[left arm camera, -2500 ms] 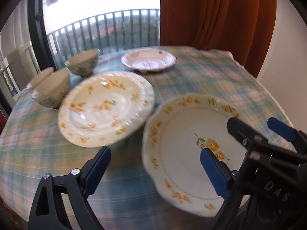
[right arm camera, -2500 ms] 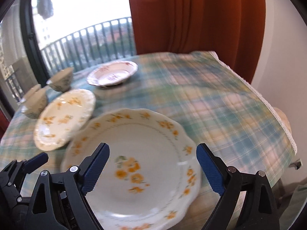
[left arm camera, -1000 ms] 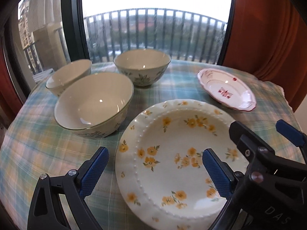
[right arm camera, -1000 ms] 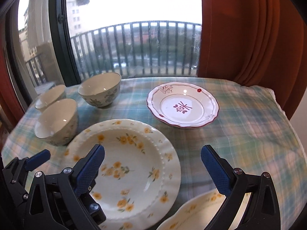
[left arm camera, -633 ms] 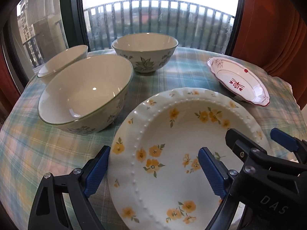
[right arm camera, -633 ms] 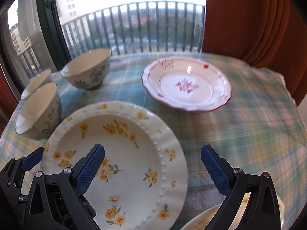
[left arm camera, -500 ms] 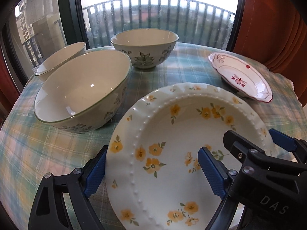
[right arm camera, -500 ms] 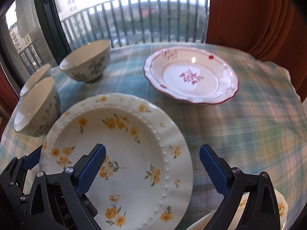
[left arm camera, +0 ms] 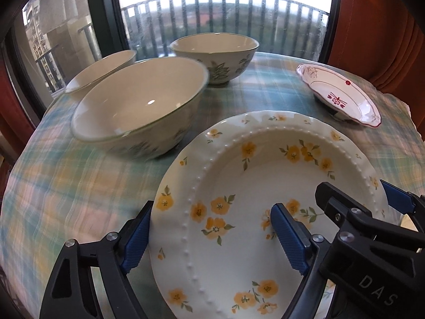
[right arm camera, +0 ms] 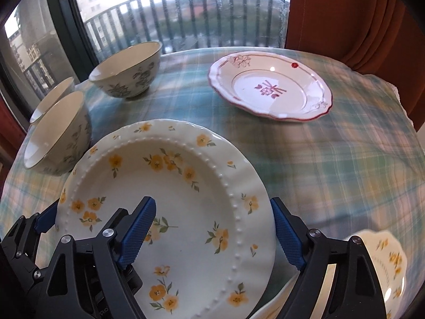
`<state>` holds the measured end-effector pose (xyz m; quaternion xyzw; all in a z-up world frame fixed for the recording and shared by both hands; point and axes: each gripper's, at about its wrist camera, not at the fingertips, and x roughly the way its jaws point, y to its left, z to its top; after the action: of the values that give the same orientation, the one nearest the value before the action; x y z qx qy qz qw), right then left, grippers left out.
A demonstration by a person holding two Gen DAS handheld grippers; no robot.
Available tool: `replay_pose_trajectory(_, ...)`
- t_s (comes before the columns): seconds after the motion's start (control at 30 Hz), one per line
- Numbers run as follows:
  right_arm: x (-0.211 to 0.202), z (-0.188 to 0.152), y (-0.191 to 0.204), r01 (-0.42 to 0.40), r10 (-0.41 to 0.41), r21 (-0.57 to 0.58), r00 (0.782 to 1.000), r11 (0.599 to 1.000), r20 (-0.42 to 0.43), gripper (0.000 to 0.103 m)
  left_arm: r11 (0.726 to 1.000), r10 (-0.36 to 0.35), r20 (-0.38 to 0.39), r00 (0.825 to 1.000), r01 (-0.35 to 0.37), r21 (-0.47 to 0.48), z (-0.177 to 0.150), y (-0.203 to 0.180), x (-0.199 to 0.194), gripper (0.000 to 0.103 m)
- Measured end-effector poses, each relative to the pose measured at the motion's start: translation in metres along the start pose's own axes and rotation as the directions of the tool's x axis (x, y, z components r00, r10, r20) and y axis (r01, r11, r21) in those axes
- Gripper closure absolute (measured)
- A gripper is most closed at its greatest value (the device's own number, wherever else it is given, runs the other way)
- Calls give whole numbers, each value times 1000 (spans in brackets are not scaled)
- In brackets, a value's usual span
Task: Organize plates and bowls
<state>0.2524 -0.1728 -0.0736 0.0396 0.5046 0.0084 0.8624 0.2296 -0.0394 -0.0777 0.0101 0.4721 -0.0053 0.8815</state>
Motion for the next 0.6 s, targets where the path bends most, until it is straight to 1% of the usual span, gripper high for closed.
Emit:
replay_pose_trajectory(0.17,-7,-13,17,-17,17,-33,1000,999,-9,15,1000,4,-6,1000,-4,-9,-17,18,-11,17)
replay_pose_trajectory(0.43,-25,-40,37,-72,71,-32,997,997,-20,16,1000,-12,-22,1000,11,-28,-40,43,-27,17)
replay_pose_trajectory(0.53,-30,-50,45,-59,59,-53,998,997,-4,17,1000,-11,-4,1000,11,5,-45,43,-27,17)
replay_pose_trajectory(0.6,-29,-51,47,-36,36,-75,999,997,0,21,1000,-14,8,1000,14,24,-47,42,-27,17)
